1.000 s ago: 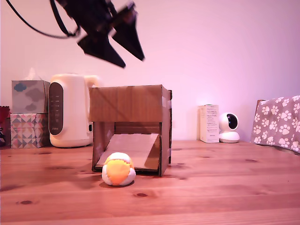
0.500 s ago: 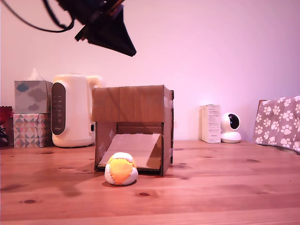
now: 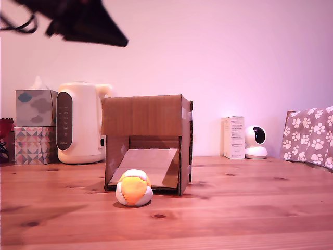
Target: Drop the footbag into the cardboard dice tower
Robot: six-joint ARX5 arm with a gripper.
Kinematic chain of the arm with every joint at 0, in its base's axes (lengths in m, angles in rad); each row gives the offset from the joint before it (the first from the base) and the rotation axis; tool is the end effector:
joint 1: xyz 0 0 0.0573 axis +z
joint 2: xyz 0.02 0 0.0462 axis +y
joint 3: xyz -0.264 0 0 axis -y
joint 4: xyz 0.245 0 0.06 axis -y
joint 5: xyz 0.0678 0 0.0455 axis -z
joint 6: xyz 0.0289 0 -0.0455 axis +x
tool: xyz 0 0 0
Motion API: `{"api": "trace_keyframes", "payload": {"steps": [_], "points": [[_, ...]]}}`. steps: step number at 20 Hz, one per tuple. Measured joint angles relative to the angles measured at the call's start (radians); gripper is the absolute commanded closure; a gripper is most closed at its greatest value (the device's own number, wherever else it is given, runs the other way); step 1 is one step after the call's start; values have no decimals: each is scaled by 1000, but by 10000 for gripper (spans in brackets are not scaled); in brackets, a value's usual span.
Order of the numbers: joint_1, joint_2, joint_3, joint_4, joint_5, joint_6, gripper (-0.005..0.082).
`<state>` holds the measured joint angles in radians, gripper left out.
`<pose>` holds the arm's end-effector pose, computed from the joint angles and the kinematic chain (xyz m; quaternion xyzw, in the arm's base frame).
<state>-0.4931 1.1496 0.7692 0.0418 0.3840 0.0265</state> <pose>0.2160 -0.1284 0.2777 0.0210 0.1627 -0.4207 0.8922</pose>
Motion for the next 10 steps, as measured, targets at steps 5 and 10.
{"api": "trace_keyframes", "payload": {"steps": [5, 10], "points": [[39, -110, -220, 151, -10, -68, 789], [92, -253, -369, 206, -30, -115, 788]]}}
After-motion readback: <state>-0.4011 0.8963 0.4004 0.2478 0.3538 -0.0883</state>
